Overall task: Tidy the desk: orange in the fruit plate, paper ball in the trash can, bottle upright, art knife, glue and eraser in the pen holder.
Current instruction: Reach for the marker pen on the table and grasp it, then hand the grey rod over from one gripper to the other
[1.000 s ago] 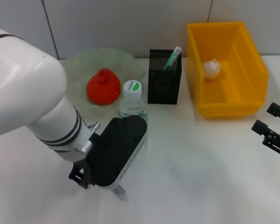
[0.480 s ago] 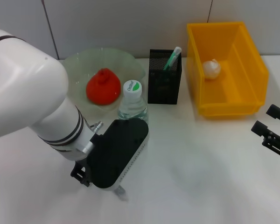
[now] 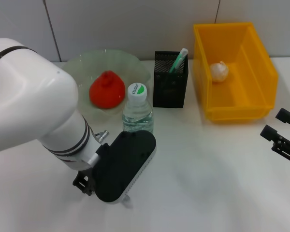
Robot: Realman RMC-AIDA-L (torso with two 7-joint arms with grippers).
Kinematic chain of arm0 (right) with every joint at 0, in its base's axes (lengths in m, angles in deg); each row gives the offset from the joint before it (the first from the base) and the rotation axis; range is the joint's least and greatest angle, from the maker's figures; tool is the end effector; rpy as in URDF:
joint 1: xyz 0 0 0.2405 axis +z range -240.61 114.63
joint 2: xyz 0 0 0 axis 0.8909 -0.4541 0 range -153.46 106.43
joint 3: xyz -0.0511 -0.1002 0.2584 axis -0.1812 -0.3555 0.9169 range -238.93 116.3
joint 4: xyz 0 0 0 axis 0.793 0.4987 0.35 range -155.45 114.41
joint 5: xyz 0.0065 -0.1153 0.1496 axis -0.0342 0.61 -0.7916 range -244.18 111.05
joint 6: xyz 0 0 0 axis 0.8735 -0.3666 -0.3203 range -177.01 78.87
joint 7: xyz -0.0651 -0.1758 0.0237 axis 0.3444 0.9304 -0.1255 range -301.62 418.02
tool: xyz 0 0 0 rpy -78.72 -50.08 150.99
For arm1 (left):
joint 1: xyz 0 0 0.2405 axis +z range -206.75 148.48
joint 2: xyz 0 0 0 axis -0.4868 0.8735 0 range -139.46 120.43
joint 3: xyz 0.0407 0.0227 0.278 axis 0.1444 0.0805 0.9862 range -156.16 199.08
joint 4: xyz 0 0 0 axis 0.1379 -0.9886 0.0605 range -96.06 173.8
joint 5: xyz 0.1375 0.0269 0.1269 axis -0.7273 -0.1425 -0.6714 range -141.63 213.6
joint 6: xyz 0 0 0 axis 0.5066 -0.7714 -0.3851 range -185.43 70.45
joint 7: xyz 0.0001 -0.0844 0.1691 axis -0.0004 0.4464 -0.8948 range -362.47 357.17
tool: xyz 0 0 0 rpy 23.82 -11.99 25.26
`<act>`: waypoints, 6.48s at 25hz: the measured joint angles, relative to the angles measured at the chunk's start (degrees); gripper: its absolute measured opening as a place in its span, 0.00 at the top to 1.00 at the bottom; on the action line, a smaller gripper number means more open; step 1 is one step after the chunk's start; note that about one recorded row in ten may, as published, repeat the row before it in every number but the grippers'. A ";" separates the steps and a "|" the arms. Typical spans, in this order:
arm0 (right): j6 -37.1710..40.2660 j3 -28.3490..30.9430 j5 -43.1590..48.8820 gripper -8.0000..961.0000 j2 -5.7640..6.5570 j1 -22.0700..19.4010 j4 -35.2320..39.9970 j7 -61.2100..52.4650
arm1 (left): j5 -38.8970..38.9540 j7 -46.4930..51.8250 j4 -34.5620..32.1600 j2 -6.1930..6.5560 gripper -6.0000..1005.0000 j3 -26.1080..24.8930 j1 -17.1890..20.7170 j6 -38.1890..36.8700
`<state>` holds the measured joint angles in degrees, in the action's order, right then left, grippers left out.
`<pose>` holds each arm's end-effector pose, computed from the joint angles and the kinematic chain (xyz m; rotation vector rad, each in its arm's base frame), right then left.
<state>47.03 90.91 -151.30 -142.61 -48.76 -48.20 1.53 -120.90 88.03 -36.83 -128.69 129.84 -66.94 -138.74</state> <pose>0.3095 0.2797 -0.0005 -2.1831 0.5591 1.0305 -0.2152 0.3402 -0.1114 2.6995 -1.1079 -1.1076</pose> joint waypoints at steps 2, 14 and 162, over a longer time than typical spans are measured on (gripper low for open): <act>0.00 0.00 0.00 0.26 0.00 0.00 0.00 -0.02 | -0.01 0.01 0.00 0.00 0.44 0.25 -0.19 -0.01; 0.03 0.02 0.01 0.26 0.00 0.00 0.00 -0.10 | 1.27 0.70 1.29 0.00 0.46 0.77 -3.12 -1.99; 7.43 0.53 -0.17 0.26 0.60 -1.82 -7.04 -4.94 | 56.56 0.91 18.60 0.24 0.85 -33.27 -0.74 -2.96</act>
<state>54.45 91.44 -151.47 -142.01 -50.58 -55.24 -3.41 -64.34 88.94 -18.23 -128.45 96.57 -67.68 -141.70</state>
